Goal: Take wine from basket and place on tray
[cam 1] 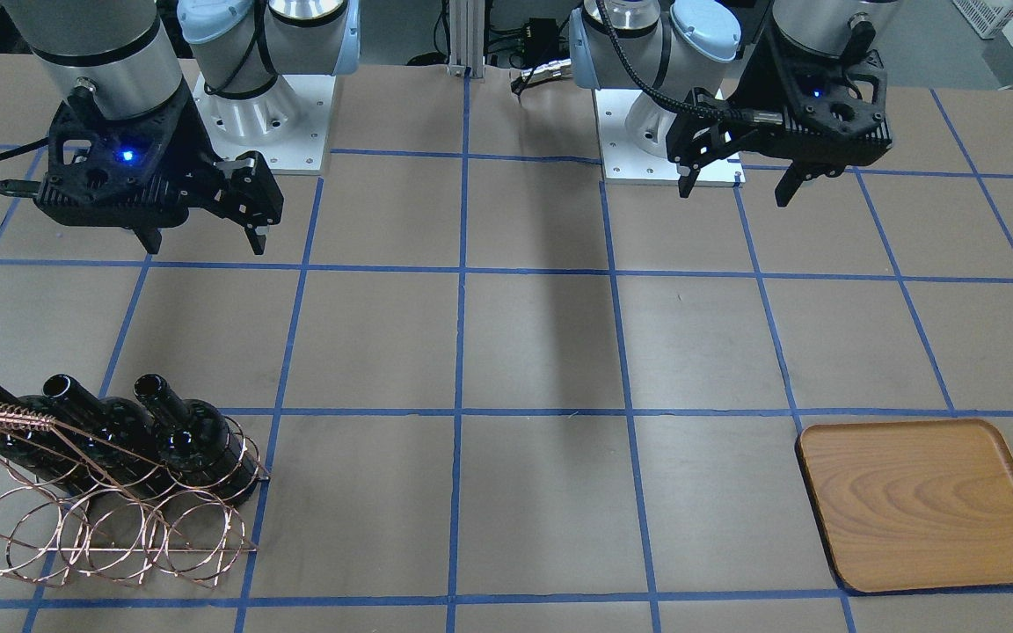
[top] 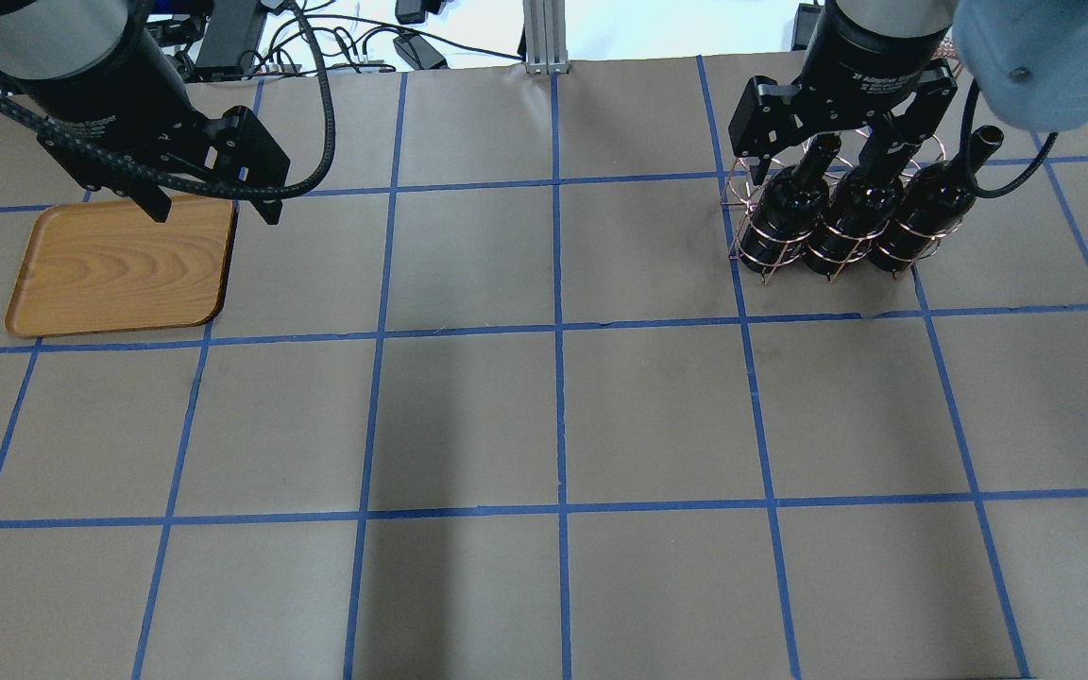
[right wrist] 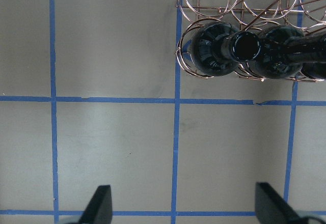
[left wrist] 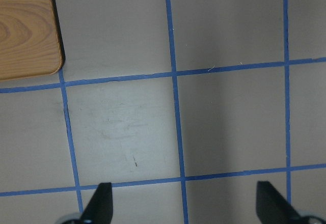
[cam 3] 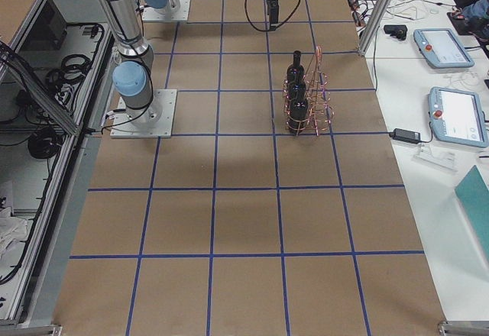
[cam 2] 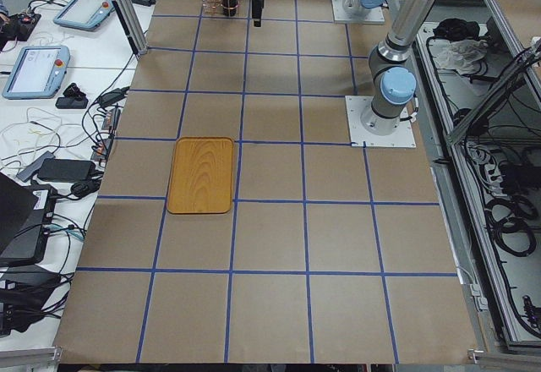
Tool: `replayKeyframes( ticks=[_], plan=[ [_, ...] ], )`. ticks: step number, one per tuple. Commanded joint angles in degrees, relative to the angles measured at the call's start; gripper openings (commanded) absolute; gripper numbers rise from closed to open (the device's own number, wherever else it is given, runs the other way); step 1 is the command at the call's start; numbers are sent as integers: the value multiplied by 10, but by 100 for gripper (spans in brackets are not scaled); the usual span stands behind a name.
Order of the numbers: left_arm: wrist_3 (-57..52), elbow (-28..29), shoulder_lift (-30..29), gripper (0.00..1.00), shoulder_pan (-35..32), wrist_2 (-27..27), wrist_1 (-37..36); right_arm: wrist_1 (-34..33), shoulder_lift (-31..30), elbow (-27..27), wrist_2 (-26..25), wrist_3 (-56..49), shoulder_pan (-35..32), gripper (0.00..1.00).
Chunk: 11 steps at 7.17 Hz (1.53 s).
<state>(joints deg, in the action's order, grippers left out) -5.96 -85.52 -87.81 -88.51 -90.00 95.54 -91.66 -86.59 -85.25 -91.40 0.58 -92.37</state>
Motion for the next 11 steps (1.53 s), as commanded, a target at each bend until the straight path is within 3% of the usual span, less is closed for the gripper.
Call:
replayKeyframes(
  ticks=[1, 11],
  plan=[
    [0, 0, 0, 100, 0, 0, -1, -1, 0, 0, 0, 0, 0, 100],
    [1, -6, 1, 100, -1, 2, -6, -4, 0, 2, -3, -4, 9, 100]
  ],
)
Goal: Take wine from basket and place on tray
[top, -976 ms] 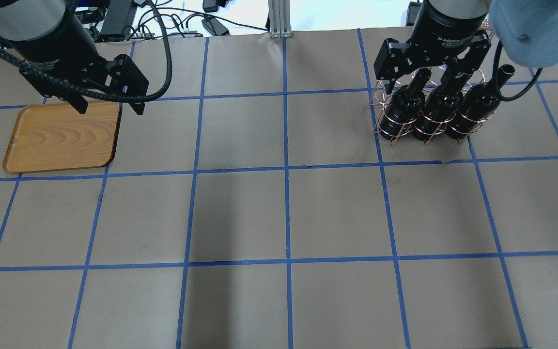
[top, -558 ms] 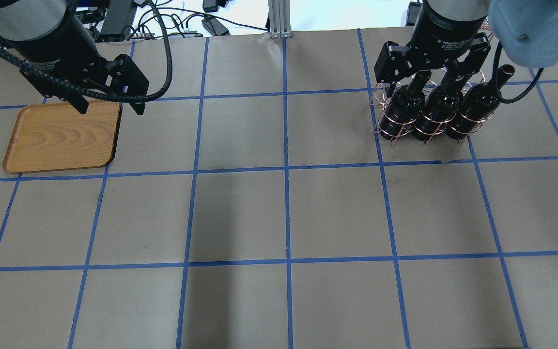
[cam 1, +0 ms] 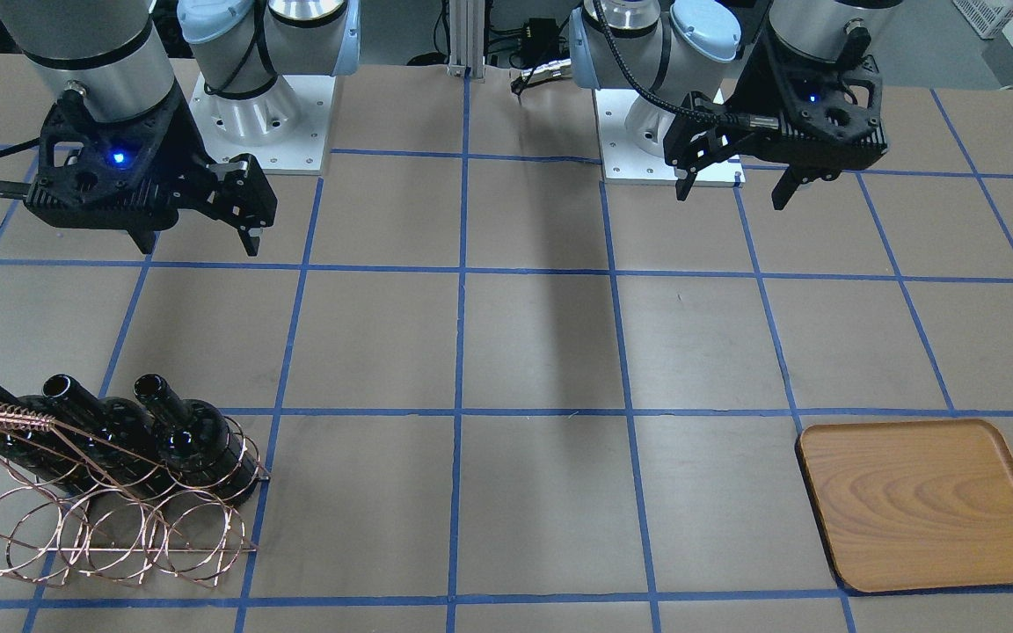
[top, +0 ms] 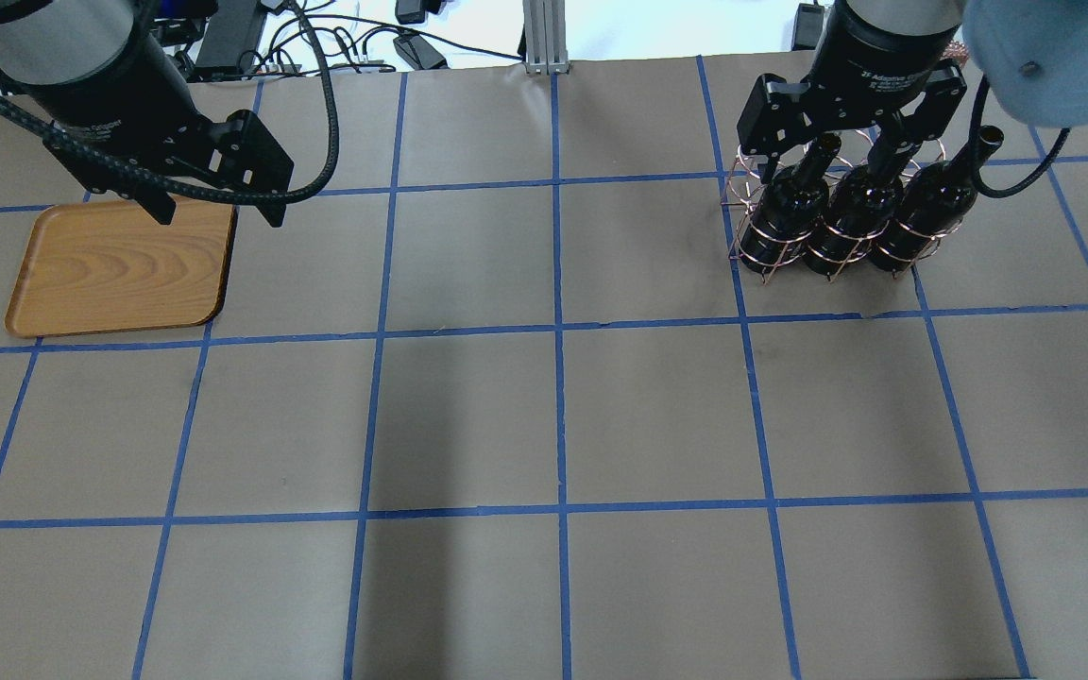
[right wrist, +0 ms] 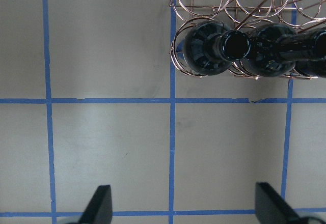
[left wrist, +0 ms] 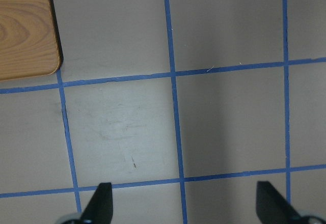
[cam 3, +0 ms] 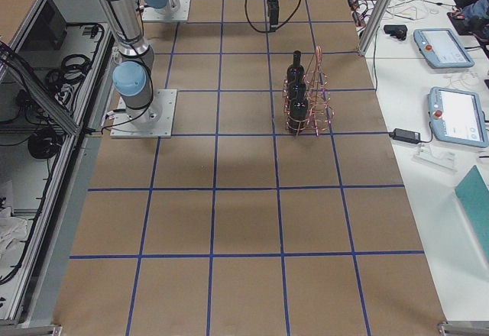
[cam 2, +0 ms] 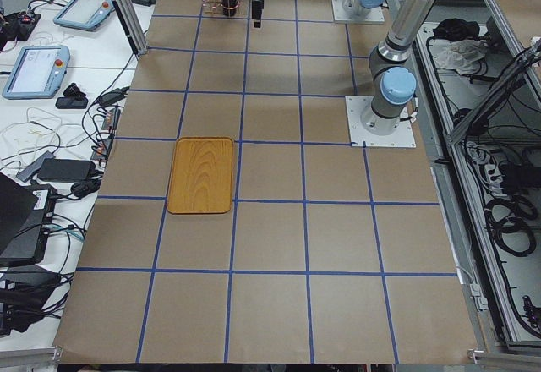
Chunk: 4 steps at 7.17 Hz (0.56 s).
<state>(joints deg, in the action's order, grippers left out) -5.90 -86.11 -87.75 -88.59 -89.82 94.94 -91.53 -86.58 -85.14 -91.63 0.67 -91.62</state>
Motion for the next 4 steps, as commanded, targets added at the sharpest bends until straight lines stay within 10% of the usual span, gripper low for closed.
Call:
replayKeyframes(
  ticks=[1, 4],
  plan=[
    [1, 0, 0, 100, 0, 1, -1, -7, 0, 2, 2, -19, 6, 100],
    [1, 0, 0, 100, 0, 1, -1, -49, 1, 2, 9, -149, 77, 100]
  ],
)
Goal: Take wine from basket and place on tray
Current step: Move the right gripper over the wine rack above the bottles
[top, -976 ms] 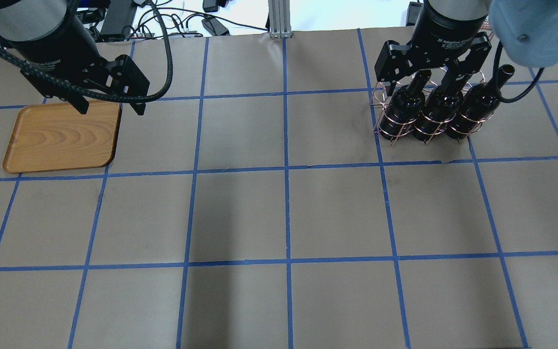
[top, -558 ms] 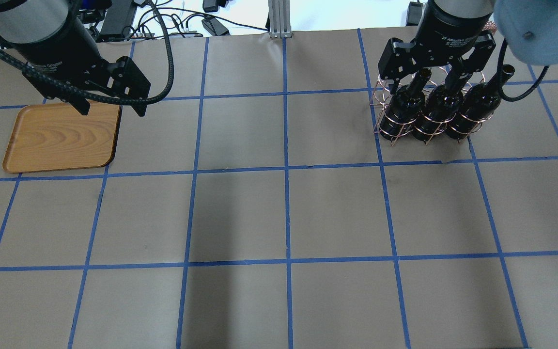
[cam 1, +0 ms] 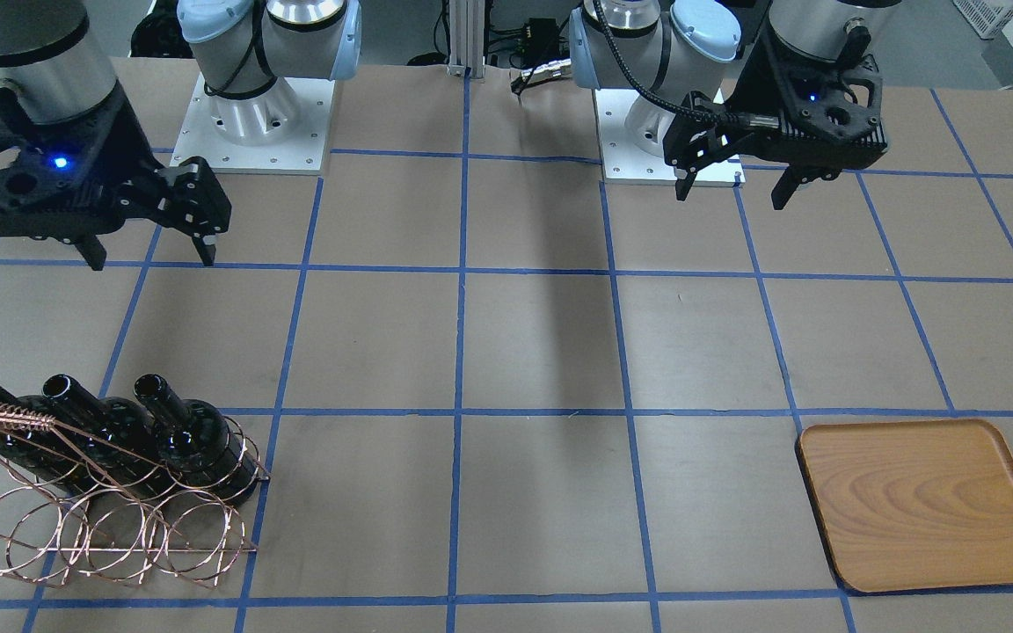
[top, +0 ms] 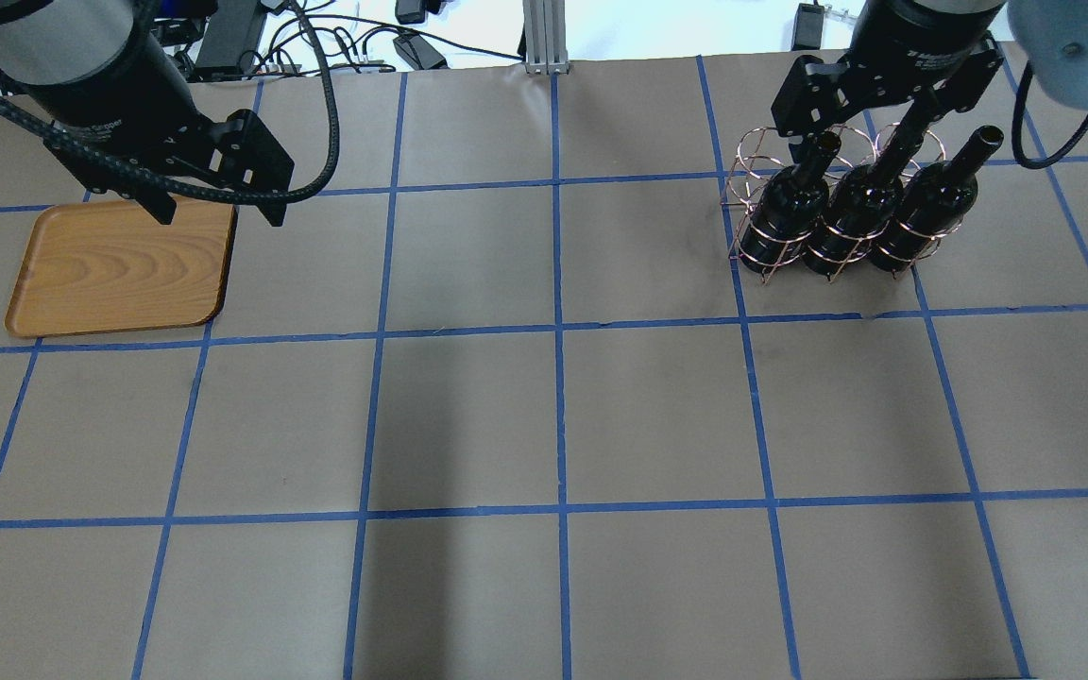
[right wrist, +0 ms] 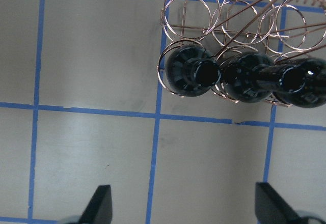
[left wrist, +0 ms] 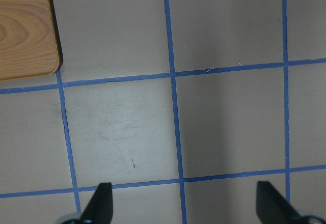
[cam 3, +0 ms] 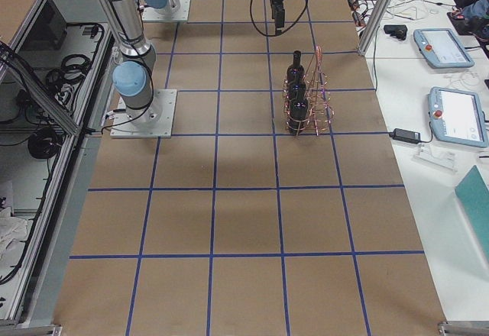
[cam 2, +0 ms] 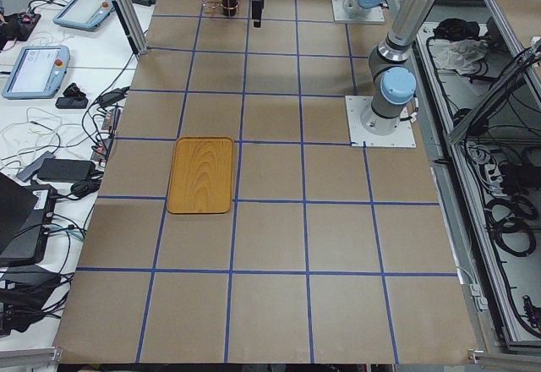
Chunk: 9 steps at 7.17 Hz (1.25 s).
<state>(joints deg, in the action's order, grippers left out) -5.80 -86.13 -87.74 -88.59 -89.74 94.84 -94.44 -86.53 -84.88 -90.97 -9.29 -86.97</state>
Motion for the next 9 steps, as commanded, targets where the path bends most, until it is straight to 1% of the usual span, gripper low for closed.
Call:
replayKeyframes(
  ticks=[1, 2, 3, 4, 5, 7, 9],
  plan=[
    [1, -1, -1, 100, 0, 0, 0, -55, 7, -2, -4, -117, 43, 100],
    [1, -1, 0, 100, -1, 0, 0, -64, 16, -2, -4, -151, 48, 100],
    [0, -1, 0, 100, -1, 0, 1, -87, 30, -3, 1, -161, 63, 97],
    [0, -1, 0, 100, -1, 0, 1, -89, 42, -5, 3, -184, 75, 90],
    [0, -1, 0, 100, 0, 0, 1, -89, 57, -5, 4, -206, 80, 88],
    [-3, -3, 0, 100, -1, 0, 1, -91, 86, -6, 4, -206, 80, 84],
    [-3, -11, 4, 100, 0, -1, 0, -91, 110, -6, 1, -199, 80, 83]
  ],
)
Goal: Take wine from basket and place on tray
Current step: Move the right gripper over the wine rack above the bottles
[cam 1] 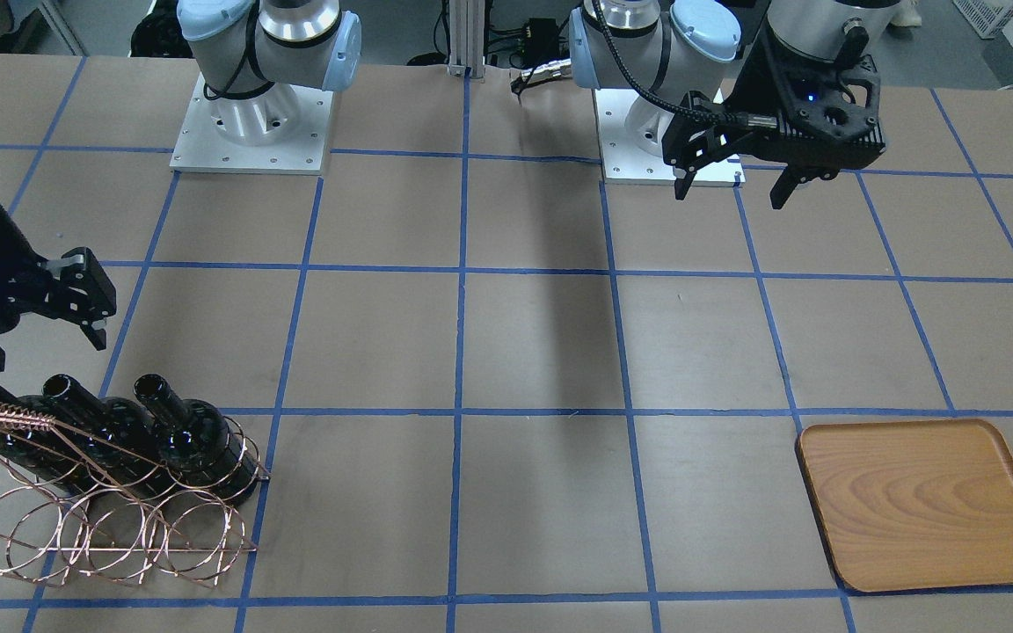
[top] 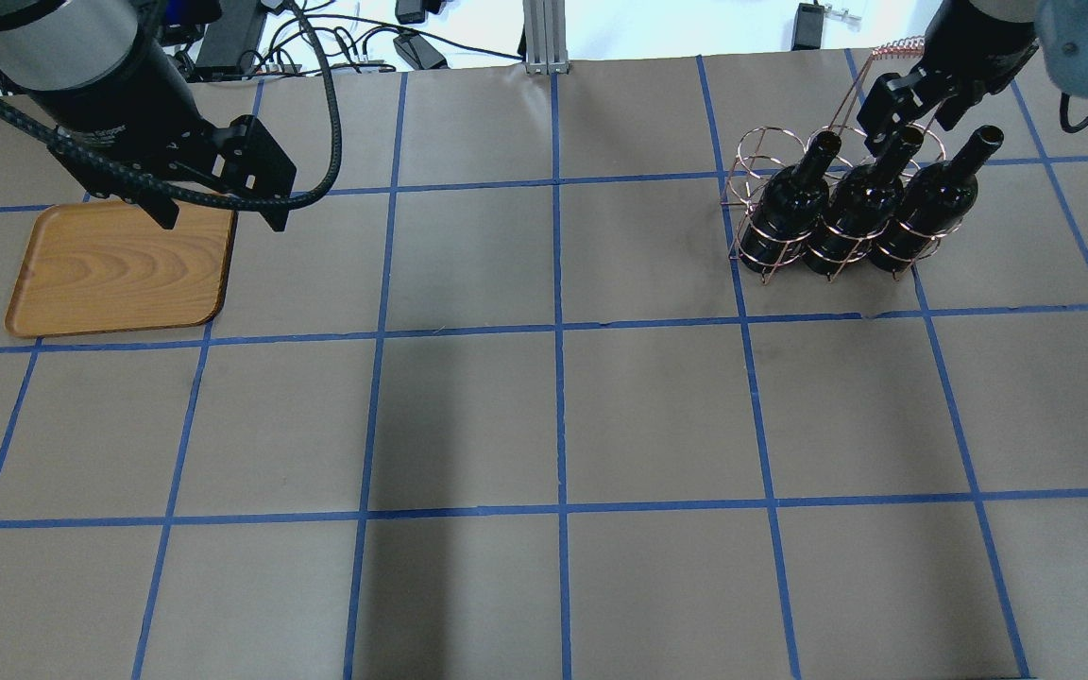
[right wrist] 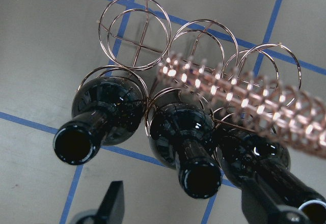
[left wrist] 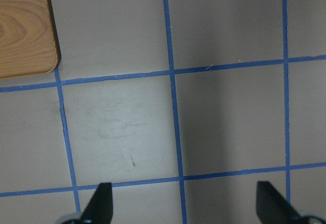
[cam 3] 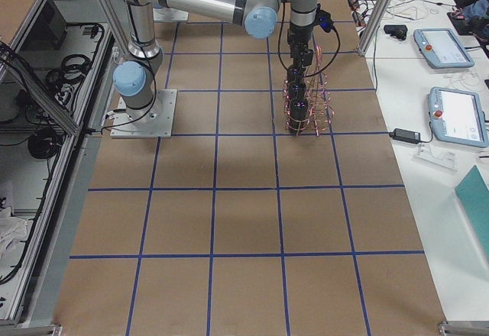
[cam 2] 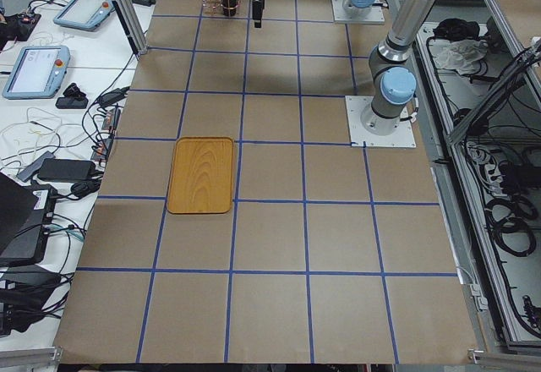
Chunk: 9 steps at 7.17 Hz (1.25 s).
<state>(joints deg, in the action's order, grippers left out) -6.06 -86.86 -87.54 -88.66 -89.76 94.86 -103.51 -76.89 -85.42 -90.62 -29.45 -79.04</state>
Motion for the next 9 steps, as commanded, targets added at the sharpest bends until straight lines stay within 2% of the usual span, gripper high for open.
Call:
replayKeyframes(
  ticks=[1, 3, 9],
  plan=[
    [1, -3, 2, 100, 0, -1, 0, -1, 17, 0, -3, 22, 0, 83],
    [-2, -4, 2, 100, 0, -1, 1, -5, 23, 0, -7, 52, 4, 78],
    [-6, -4, 1, 100, 0, -1, 1, -5, 32, -14, 0, 82, 18, 78]
  ],
)
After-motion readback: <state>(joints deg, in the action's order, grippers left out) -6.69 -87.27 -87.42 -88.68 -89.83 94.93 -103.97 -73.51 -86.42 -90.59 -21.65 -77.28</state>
